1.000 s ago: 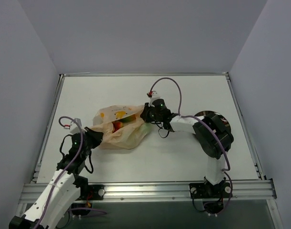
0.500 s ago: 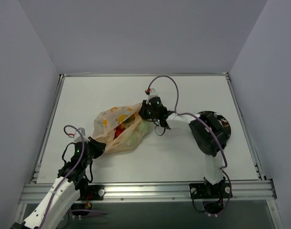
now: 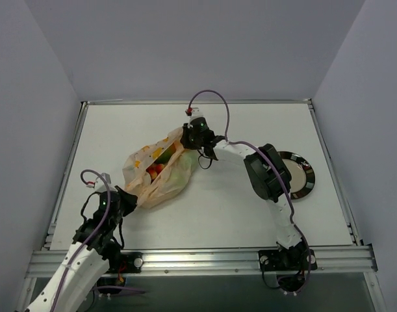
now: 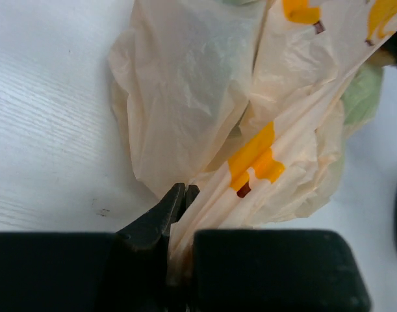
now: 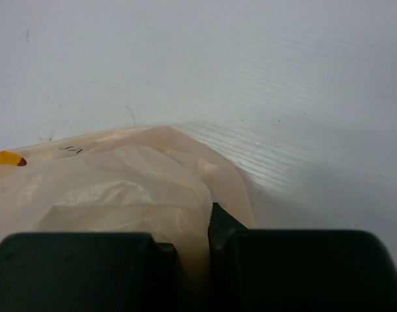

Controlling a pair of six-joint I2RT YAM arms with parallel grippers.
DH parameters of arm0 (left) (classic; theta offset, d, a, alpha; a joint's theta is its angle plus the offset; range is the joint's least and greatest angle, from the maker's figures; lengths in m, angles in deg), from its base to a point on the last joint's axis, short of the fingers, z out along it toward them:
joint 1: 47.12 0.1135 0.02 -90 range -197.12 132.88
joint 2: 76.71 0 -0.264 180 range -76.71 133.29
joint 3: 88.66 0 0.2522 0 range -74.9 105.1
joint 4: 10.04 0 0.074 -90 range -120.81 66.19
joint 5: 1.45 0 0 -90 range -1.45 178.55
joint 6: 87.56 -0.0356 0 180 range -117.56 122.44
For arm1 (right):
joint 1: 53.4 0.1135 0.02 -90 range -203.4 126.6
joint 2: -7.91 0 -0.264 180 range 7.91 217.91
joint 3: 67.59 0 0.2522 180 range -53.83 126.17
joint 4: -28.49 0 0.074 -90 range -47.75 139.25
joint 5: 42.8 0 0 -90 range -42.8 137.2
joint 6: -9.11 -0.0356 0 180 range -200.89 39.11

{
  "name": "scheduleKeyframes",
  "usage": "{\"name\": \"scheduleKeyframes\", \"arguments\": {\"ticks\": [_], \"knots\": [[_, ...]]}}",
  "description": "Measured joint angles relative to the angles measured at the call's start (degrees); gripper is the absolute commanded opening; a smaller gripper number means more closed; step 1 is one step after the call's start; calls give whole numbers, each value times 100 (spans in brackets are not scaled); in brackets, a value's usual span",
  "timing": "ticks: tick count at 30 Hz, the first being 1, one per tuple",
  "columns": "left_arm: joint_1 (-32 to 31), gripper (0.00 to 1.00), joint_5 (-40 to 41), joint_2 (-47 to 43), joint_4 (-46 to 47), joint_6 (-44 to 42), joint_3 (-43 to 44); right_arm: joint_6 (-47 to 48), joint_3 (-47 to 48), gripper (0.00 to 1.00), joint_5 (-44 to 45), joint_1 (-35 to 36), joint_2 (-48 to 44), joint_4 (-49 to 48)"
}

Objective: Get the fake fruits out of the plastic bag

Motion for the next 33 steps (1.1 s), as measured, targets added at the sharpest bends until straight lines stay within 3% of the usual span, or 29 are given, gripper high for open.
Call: {"name": "scheduleKeyframes", "arguments": {"ticks": [5, 9, 12, 13, 15, 17, 20, 24, 27, 29, 31, 32, 33], "knots": [[-9, 2, 258, -765, -490, 166, 138, 170, 146, 2, 118, -59, 0, 358], [-28, 6, 212, -866, -518, 262, 74, 289, 562, 4, 68, -59, 55, 741], [-28, 45, 144, -640, -472, 273, 20, 525, 901, 5, 376, 44, 103, 885], [-26, 69, 170, -560, -525, 247, 46, 579, 957, 5, 503, 83, 105, 887], [-26, 81, 216, -444, -767, 151, 234, 623, 981, 6, 636, 103, 105, 859], [-26, 84, 264, -426, -957, 66, 542, 627, 946, 7, 728, 61, 105, 863], [-28, 82, 286, -498, -1198, -31, 1182, 627, 807, 7, 739, -15, 101, 861], [-26, 62, 330, -562, -1604, -192, 2116, 632, 691, 8, 761, -35, 101, 863], [-26, 62, 450, -468, -1939, -516, 2896, 638, 680, 8, 739, -35, 96, 831], [-26, 51, 542, -254, -2144, -728, 3449, 643, 669, 8, 713, -35, 96, 782], [-26, 23, 492, 35, -2120, -909, 3888, 640, 654, 8, 706, -35, 94, 752], [-26, 23, 398, 236, -2087, -1016, 4061, 640, 643, 8, 695, -35, 94, 732], [-26, 14, 243, 417, -2022, -1071, 4138, 643, 632, 8, 688, -35, 94, 723]]}}
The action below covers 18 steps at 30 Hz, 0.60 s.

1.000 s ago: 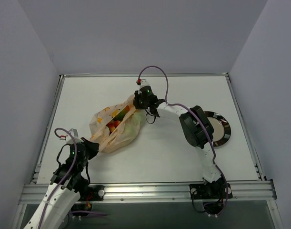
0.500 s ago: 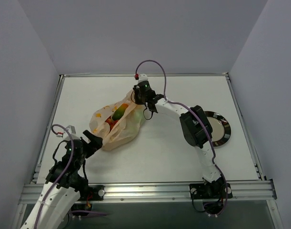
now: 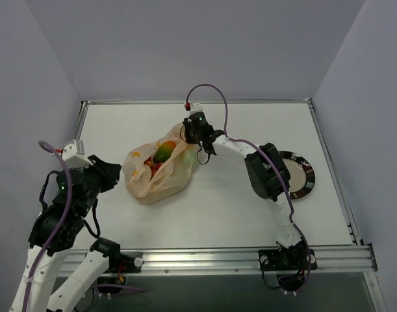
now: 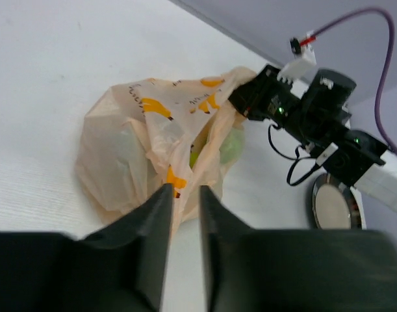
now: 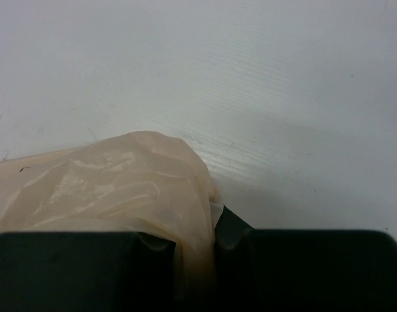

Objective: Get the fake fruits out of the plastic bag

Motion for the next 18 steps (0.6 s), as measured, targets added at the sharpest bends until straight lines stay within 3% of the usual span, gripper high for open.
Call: {"name": "scheduleKeyframes", "arguments": {"ticks": [2, 6, 12, 18], "knots": [[-15, 3, -356, 461, 133, -79, 118, 2, -33, 8, -11, 2, -2, -31], [-450, 2, -776, 1519, 507, -192, 328, 2, -48, 8, -15, 2, -9, -39], [-1810, 2, -695, 3259, 1113, -459, 859, 0, -48, 8, -17, 2, -11, -66], [-1676, 2, -81, 4024, 1606, -560, 573, 26, -120, 8, -170, 2, -63, -81]]}}
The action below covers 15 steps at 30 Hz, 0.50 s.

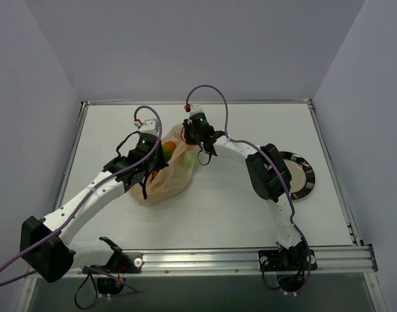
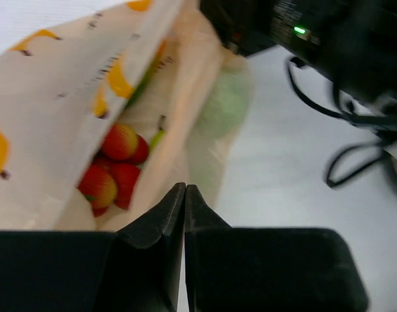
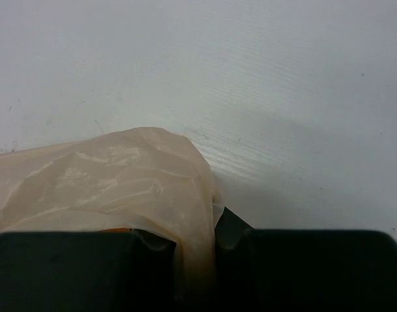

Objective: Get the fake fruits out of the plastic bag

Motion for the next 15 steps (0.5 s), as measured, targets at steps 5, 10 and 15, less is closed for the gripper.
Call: {"name": "scheduleKeyframes", "arguments": {"ticks": [5, 10, 15], "knots": [[503, 2, 673, 127, 402, -92, -264, 59, -114, 7, -116, 0, -66, -37], [1023, 2, 892, 542, 1036, -168, -332, 116, -262, 8, -181, -4, -90, -94], [1325, 2, 800, 734, 1456, -142, -890, 157, -343, 8, -238, -4, -140, -96]]}}
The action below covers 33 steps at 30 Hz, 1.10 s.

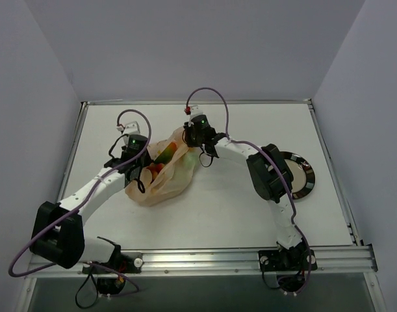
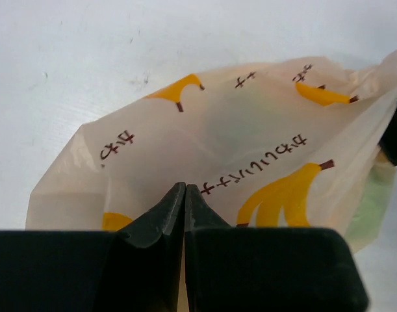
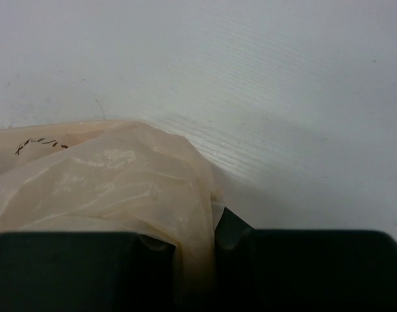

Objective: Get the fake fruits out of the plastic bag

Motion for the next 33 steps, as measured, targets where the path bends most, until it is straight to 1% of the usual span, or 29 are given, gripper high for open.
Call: {"name": "scheduleKeyframes", "arguments": {"ticks": [2, 3, 4, 5, 6, 8, 11, 15, 19, 21, 24, 25, 27, 28, 29, 30, 31, 33], "knots": [[20, 14, -68, -116, 103, 22, -299, 33, 0, 8, -11, 0, -9, 0], [17, 24, -107, -205, 164, 42, -439, 46, 0, 8, -17, 0, -11, -2], [15, 37, -155, -319, 205, 55, -553, 57, 0, 8, -20, 0, -11, 0], [13, 62, -210, -450, 234, 57, -638, 59, 0, 7, -24, 0, -9, 0], [9, 70, -271, -638, 313, 76, -708, 59, 0, 8, -33, 0, -9, 0], [9, 82, -387, -968, 444, 118, -734, 59, 0, 8, -55, 0, -11, -2], [11, 84, -575, -1360, 629, 133, -667, 59, 0, 8, -63, 0, -11, 0], [15, 83, -975, -1344, 466, 105, -205, 59, 0, 8, -63, 0, -11, 0], [13, 82, -1231, -946, -149, 52, 378, 59, 0, 8, -66, 0, -13, -2], [13, 81, -1272, -745, -422, -7, 446, 57, 0, 8, -74, 0, -22, -2], [13, 75, -1220, -433, -844, -81, 446, 52, 0, 8, -127, 0, -44, -9], [13, 65, -1147, -321, -925, -96, 446, 52, 0, 8, -144, 0, -55, -9], [9, 49, -916, -85, -997, -109, 446, 52, -4, 8, -173, 0, -85, -9], [9, 39, -782, -2, -1010, -111, 446, 55, -15, 8, -179, 0, -109, -11], [9, 14, -614, 63, -1003, -109, 446, 59, -35, 8, -192, 0, -138, -17], [9, 6, -468, 109, -966, -63, 446, 63, -59, 8, -205, 0, -175, -20], [11, 3, -319, 144, -909, -76, 446, 79, -83, 9, -214, -2, -201, -22], [22, 2, -11, 210, -710, -70, 446, 105, -109, 15, -227, -11, -236, -24]]}}
